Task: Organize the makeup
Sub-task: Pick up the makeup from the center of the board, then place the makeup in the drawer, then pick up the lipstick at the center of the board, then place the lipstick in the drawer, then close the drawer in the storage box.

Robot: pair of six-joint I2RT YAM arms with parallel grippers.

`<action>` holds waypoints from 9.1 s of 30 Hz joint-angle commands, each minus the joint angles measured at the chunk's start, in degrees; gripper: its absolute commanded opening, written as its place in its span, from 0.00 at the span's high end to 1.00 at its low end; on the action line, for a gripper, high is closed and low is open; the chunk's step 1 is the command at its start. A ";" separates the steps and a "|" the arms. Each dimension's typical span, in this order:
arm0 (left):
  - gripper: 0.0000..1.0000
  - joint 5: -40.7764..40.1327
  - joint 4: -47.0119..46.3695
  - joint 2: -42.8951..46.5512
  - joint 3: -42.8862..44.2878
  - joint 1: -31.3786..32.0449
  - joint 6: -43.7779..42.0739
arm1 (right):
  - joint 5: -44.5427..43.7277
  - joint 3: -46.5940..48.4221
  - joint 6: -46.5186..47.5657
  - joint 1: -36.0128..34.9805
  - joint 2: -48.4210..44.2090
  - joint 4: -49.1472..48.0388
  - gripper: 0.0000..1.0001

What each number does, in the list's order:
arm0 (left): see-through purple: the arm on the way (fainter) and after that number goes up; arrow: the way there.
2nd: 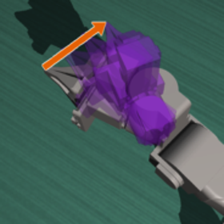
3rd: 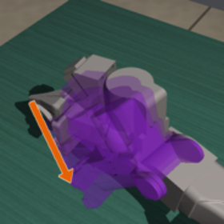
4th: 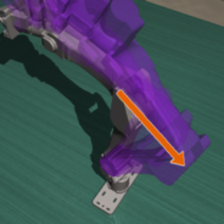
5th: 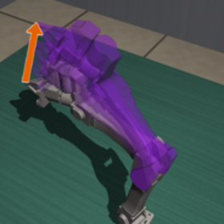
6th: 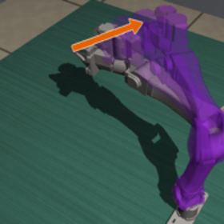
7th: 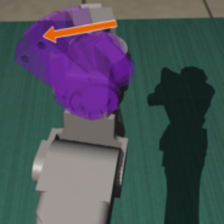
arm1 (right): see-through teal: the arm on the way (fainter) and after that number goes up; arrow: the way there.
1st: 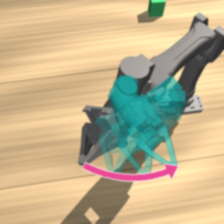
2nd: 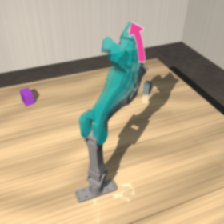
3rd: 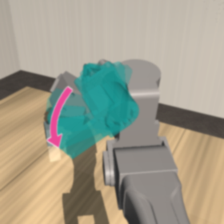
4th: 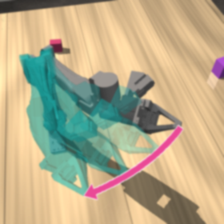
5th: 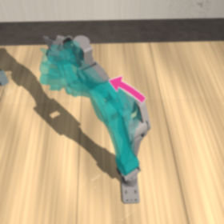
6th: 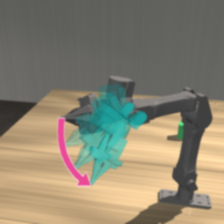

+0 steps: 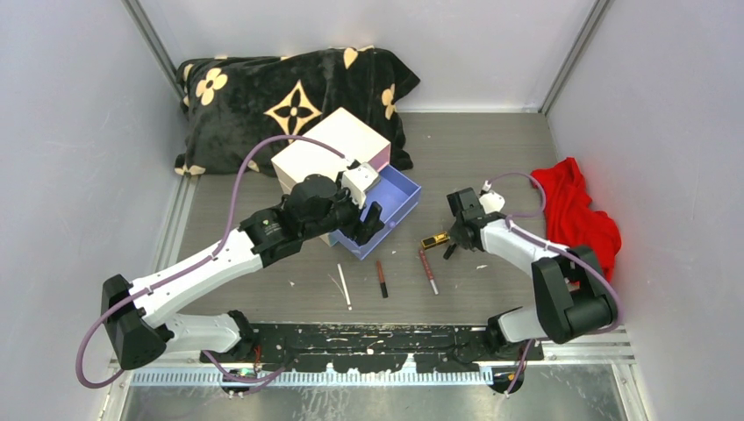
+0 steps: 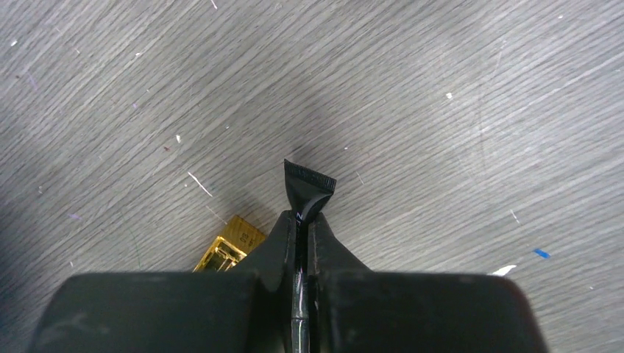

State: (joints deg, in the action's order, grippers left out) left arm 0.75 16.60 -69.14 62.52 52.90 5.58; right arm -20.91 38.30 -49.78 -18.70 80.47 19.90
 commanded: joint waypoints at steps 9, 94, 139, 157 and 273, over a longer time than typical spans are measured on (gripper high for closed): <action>0.31 -2.55 -0.64 1.99 0.01 0.18 -0.96 | -1.68 7.07 9.25 -0.22 -19.71 10.70 0.99; 0.31 -9.75 1.09 8.96 -1.78 0.20 1.85 | 4.23 13.37 1.90 -10.49 -7.94 18.41 0.35; 0.31 -6.19 3.04 8.59 -1.90 0.21 0.48 | 2.39 8.90 -8.96 -7.42 7.95 5.53 0.51; 0.31 -7.64 2.95 7.88 -1.53 0.19 0.52 | -4.36 18.86 6.52 -7.04 -10.13 16.92 0.99; 0.30 -3.95 -4.21 -6.04 2.54 -12.14 1.60 | 16.14 16.94 22.90 -17.37 -7.94 -0.70 0.99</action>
State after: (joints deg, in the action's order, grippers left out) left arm -6.07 12.53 -76.12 67.22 41.39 4.69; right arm -4.82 52.05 -28.32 -35.86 70.63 24.71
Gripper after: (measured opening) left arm 0.697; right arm 0.037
